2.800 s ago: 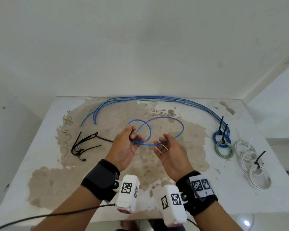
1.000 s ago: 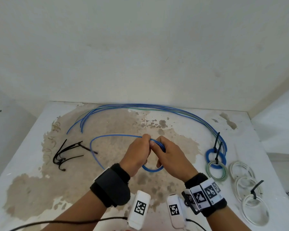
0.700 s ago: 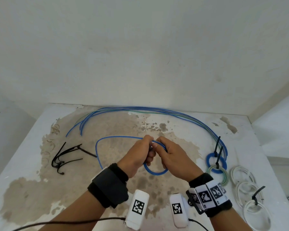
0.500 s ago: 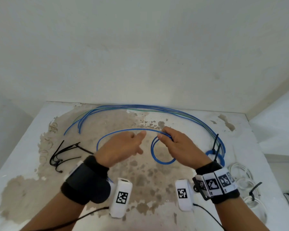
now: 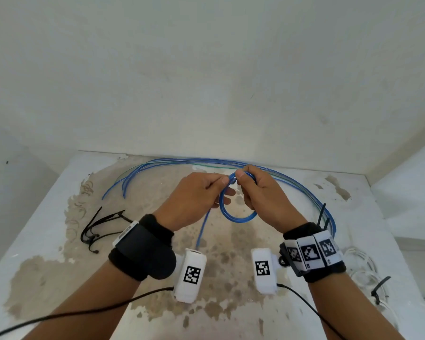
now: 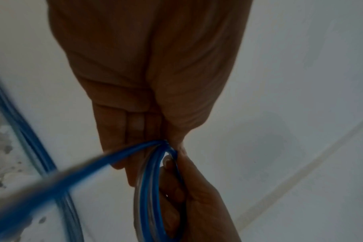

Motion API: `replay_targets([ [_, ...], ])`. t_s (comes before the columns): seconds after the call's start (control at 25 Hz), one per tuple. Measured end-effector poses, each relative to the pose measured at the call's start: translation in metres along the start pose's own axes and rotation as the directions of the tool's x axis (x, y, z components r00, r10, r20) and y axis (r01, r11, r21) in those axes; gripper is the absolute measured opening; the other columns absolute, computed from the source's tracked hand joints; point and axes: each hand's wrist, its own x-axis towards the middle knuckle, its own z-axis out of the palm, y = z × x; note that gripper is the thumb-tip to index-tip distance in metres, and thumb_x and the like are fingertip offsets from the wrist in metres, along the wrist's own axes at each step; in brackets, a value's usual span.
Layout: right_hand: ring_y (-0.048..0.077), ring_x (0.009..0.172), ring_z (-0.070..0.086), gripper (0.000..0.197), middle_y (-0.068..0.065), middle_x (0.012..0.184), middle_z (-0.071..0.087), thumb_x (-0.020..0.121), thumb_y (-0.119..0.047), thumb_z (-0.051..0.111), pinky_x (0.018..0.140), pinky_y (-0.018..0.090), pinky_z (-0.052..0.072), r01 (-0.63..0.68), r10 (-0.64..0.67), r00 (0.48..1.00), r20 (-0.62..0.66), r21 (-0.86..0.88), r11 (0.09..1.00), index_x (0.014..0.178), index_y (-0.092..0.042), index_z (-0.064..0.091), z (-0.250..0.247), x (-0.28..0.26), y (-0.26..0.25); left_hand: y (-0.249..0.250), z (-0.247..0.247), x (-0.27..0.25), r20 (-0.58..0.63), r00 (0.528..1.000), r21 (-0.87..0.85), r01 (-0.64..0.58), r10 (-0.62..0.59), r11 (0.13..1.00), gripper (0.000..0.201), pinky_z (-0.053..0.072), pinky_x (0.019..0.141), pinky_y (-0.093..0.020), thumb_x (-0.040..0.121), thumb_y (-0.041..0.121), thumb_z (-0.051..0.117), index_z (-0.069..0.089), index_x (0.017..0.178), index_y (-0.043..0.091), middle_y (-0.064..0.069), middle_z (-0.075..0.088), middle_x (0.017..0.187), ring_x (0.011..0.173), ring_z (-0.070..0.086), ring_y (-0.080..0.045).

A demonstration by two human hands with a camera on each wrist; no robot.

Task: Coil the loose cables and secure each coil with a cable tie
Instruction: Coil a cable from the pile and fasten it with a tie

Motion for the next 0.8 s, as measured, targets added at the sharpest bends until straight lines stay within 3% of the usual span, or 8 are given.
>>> replay_targets([
  [0.2,0.01,0.054,0.038,0.029,-0.015,0.057,0.042,0.106,-0.039,0.047,0.058,0.029,0.036,0.007,-0.008,0.999,0.043,0.019,1.0,0.09,-0.017,0.056,0.01,0.006,0.005,-0.002,-0.01,-0.006,0.031,0.995,-0.154,0.098,-0.095,0.983,0.021,0.06,0.086,-0.03,0.1,0.022,0.06,0.073,0.114,0.015,-0.007,0.078,0.098,0.091,0.075,-0.018],
  [0.44,0.016,0.062,0.043,0.025,-0.006,0.068,0.047,0.105,-0.038,0.05,0.061,0.028,0.039,-0.064,0.06,0.994,0.096,0.044,0.997,0.097,-0.015,0.055,0.022,0.005,0.007,-0.008,-0.018,-0.009,0.071,0.986,-0.142,0.162,-0.153,0.976,0.018,0.06,0.079,-0.024,0.098,0.02,0.062,0.074,0.108,0.009,-0.009,0.078,0.093,0.087,0.075,-0.018],
  [0.56,0.011,0.077,0.054,0.017,-0.007,0.094,0.055,0.102,-0.037,0.055,0.07,0.021,0.043,-0.093,0.098,0.99,-0.102,0.053,0.994,0.107,-0.022,0.047,0.031,0.006,0.008,-0.016,-0.011,-0.007,-0.125,0.977,-0.316,0.125,-0.172,0.941,0.017,0.057,0.083,-0.028,0.101,0.019,0.058,0.072,0.105,0.01,-0.006,0.076,0.089,0.089,0.072,-0.02],
  [0.64,0.008,0.073,0.054,0.018,-0.007,0.089,0.059,0.101,-0.042,0.055,0.067,0.021,0.041,-0.069,0.08,0.949,-0.305,0.048,0.996,0.095,-0.025,0.052,0.035,-0.001,0.011,-0.021,-0.01,-0.002,-0.299,0.928,-0.505,0.043,-0.221,0.862,0.017,0.056,0.082,-0.029,0.103,0.019,0.055,0.071,0.102,0.013,-0.001,0.071,0.08,0.086,0.069,-0.018],
  [0.68,0.01,0.065,0.054,0.032,-0.004,0.077,0.061,0.102,-0.047,0.051,0.064,0.024,0.041,-0.077,0.096,0.957,-0.276,0.078,0.994,0.084,-0.022,0.057,0.036,-0.008,0.016,-0.024,-0.011,0.0,-0.353,0.902,-0.576,-0.002,-0.247,0.817,0.017,0.056,0.082,-0.028,0.103,0.02,0.054,0.07,0.102,0.013,0.0,0.07,0.08,0.085,0.068,-0.016],
  [0.72,0.013,0.058,0.057,0.047,-0.002,0.067,0.064,0.103,-0.052,0.045,0.061,0.026,0.041,-0.143,0.152,0.981,-0.122,0.079,0.987,0.074,-0.019,0.062,0.038,-0.016,0.018,-0.026,-0.013,0.002,-0.387,0.883,-0.626,-0.041,-0.265,0.779,0.018,0.056,0.082,-0.028,0.103,0.021,0.053,0.069,0.103,0.013,0.0,0.069,0.082,0.085,0.068,-0.014],
  [0.76,0.016,0.056,0.062,0.057,0.0,0.068,0.07,0.102,-0.058,0.04,0.058,0.026,0.043,-0.239,0.236,0.965,0.111,0.012,0.971,0.074,-0.018,0.069,0.042,-0.023,0.023,-0.028,-0.014,0.003,-0.406,0.871,-0.658,-0.07,-0.275,0.75,0.018,0.058,0.082,-0.027,0.103,0.022,0.053,0.068,0.105,0.012,0.0,0.068,0.084,0.086,0.068,-0.014],
  [0.8,0.018,0.061,0.069,0.06,-0.001,0.079,0.076,0.102,-0.062,0.037,0.058,0.027,0.045,-0.317,0.318,0.899,0.301,-0.055,0.947,0.085,-0.019,0.074,0.047,-0.028,0.027,-0.029,-0.014,0.004,-0.418,0.863,-0.681,-0.092,-0.283,0.726,0.018,0.057,0.083,-0.027,0.104,0.022,0.053,0.067,0.107,0.013,0.002,0.068,0.084,0.087,0.068,-0.014],
])
